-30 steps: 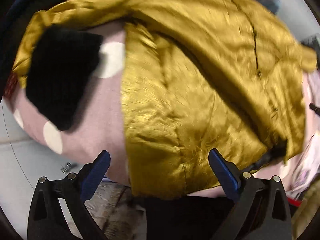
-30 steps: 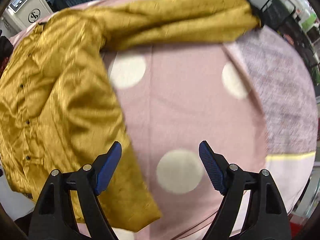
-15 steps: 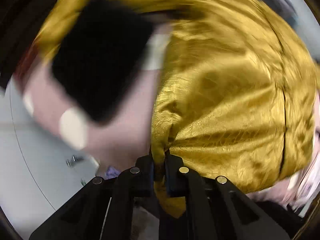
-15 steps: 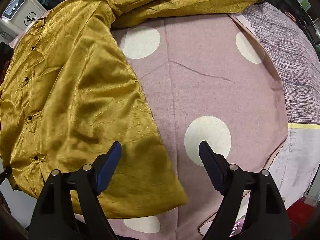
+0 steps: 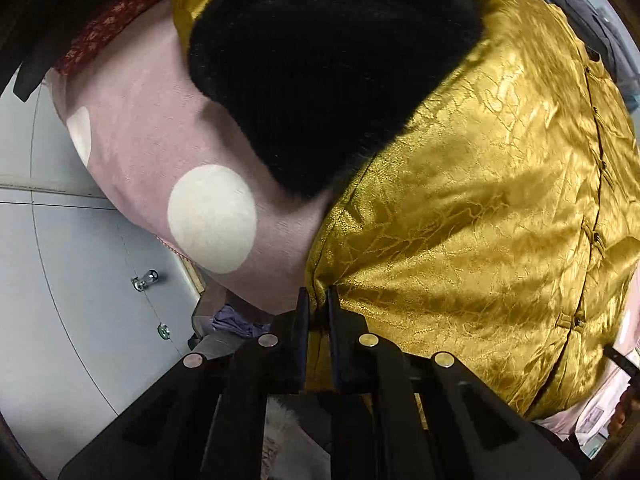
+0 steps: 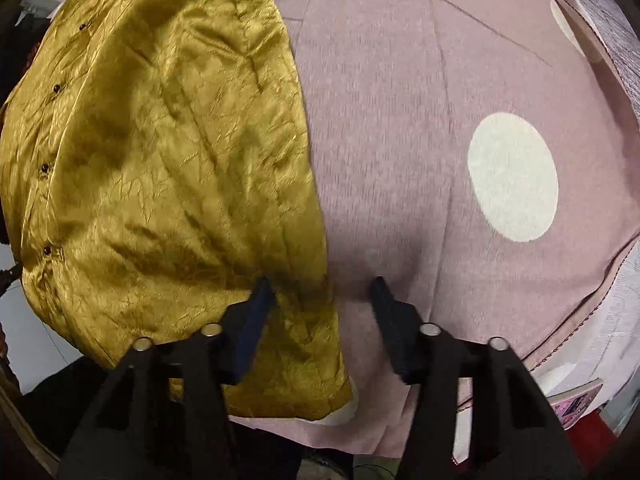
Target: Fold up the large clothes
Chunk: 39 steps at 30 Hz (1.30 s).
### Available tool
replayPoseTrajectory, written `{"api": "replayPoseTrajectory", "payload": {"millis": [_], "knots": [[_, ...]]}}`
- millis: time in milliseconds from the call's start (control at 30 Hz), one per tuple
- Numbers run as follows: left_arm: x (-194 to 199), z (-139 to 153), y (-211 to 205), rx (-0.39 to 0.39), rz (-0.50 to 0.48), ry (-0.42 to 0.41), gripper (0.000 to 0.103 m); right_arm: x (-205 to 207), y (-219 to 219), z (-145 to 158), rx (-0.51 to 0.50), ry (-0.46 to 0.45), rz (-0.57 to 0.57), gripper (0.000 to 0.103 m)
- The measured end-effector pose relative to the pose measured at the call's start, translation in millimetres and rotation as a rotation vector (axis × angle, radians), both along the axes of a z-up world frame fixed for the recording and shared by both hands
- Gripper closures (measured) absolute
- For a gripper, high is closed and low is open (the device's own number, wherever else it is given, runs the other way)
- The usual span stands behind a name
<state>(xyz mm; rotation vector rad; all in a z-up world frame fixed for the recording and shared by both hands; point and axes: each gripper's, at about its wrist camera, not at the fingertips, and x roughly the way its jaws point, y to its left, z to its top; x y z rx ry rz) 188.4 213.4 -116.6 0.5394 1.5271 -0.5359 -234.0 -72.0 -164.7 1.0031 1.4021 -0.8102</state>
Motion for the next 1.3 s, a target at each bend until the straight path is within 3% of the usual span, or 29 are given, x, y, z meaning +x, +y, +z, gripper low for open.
{"api": "replayPoseTrajectory", "payload": {"millis": [33,100,333,433,533,567,667,700,767,867,933,1067,1167,1300], "knots": [[-1,1,-1,-0.003,-0.008,0.007,0.094,-1,4,2,0.015,-0.035,-0.007,0.087],[1,1,1,0.004,-0.043,0.003,0.094,-4,11,8,0.011,-0.061,-0.026,0.095],[-21,-3,-12,0.067,-0.182,-0.006,0.094,-24,43,14,0.055,-0.058,-0.066,0.096],[-19,-8,-4,0.089,-0.165,0.014,0.092,-18,56,10,0.072,-0.023,-0.037,0.096],[-13,-10,-2,0.102,-0.135,0.014,0.080,-12,55,6,0.063,0.013,-0.056,0.094],[-13,-9,-5,0.111,-0.136,0.006,0.078,-11,56,5,0.069,0.023,-0.072,0.089],[-11,2,-10,0.119,-0.164,-0.055,0.058,-6,52,9,0.061,0.064,-0.074,0.078],[-11,9,-14,0.106,-0.173,-0.075,0.050,-2,49,12,0.046,0.094,-0.064,0.067],[-13,31,-21,0.047,-0.198,-0.109,0.041,-3,50,24,-0.004,0.141,-0.052,0.057],[-18,57,-34,-0.004,-0.253,-0.152,0.031,7,38,51,-0.086,0.157,-0.067,0.055],[-22,79,-52,-0.041,-0.304,-0.213,0.021,17,29,68,-0.123,0.117,-0.090,0.048],[-31,91,-92,-0.088,-0.364,-0.238,0.016,64,20,90,-0.164,0.044,-0.006,0.043],[-57,78,-124,-0.122,-0.434,-0.204,0.016,112,25,92,-0.183,0.039,0.139,0.031],[-101,51,-168,-0.149,-0.557,-0.103,0.014,167,39,81,-0.204,0.079,0.308,0.027]]}}
